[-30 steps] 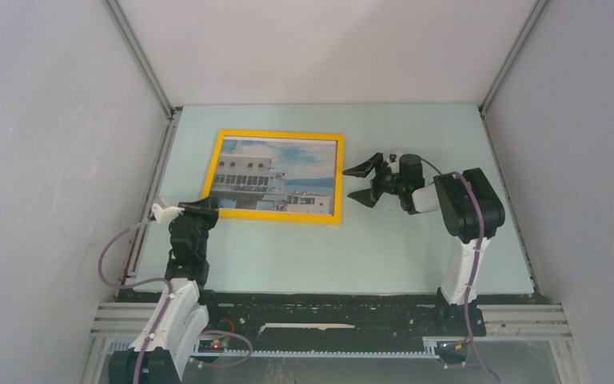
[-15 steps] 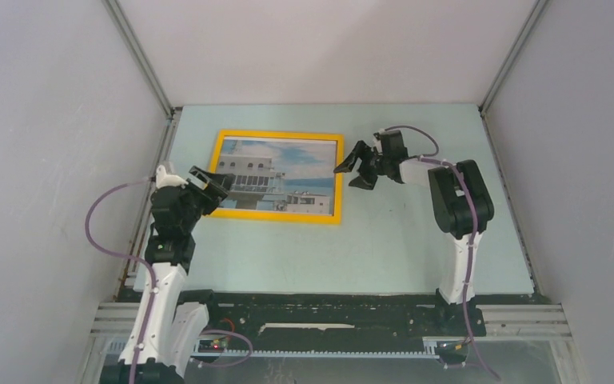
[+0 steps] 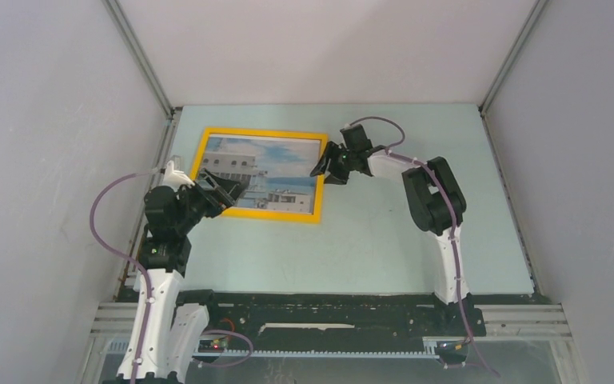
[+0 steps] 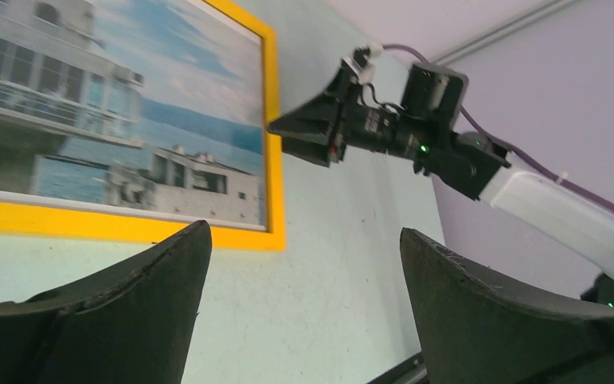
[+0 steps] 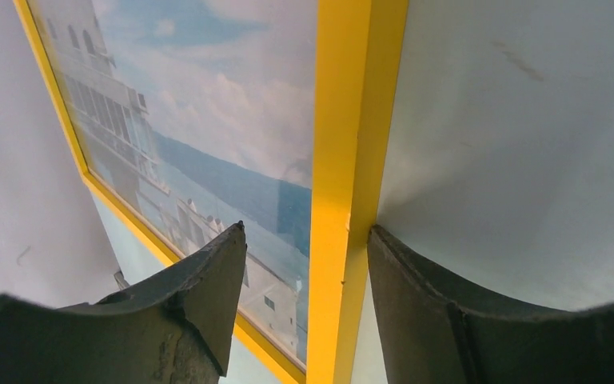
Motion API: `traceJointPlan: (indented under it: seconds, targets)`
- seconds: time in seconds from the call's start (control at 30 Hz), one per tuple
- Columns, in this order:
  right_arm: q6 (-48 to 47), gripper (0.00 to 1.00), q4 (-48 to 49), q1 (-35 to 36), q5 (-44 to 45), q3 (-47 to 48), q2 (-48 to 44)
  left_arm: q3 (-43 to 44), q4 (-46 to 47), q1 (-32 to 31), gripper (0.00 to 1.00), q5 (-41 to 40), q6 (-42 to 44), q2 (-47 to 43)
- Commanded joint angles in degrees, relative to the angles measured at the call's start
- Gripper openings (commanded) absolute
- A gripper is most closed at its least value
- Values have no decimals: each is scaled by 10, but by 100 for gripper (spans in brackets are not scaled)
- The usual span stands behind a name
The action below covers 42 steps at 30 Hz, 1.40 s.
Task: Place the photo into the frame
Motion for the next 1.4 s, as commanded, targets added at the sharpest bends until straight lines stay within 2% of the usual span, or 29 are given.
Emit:
traceJointPlan:
  seconds: [0.0, 0.1, 0.2, 0.23, 0.33, 0.4, 0.5, 0.6, 0.7, 0.83, 1.0, 1.2, 1.37]
  targets:
    - [40, 66, -17, 52, 22, 51, 47, 34, -1, -5, 93, 54, 25, -5]
    - [74, 67, 25, 66, 13, 56, 49, 32, 0, -8, 94, 56, 29, -8]
    - [66, 70, 2, 72, 13, 86, 45, 33, 7, -11, 95, 59, 29, -5]
    - [53, 73, -10, 72, 16, 89, 33, 35, 7, -13, 95, 59, 28, -3]
    - [-3, 90, -41, 71, 21, 83, -28, 45, 9, -18, 97, 60, 27, -3]
    - [-43, 94, -97, 71, 13, 86, -74, 51, 15, -28, 99, 55, 23, -9]
    - [-100, 98, -172, 75, 53, 30, -201, 59, 26, -77, 100, 15, 21, -22]
    - [-136, 100, -219, 77, 113, -72, -374, 76, 27, -161, 100, -63, 35, -27]
    - [-166, 100, -297, 78, 168, -122, -537, 113, 26, -236, 100, -124, 42, -15]
    - [-205, 100, -402, 78, 226, -131, -732, 185, 20, -307, 100, -179, 59, -9]
    - [-226, 100, -486, 76, 273, -67, -905, 252, 14, -324, 100, -220, 66, -31]
    - [-234, 100, -541, 77, 316, 38, -961, 299, 2, -324, 100, -291, 94, -79]
    - [-232, 100, -554, 77, 332, 67, -970, 315, -12, -324, 100, -345, 112, -116]
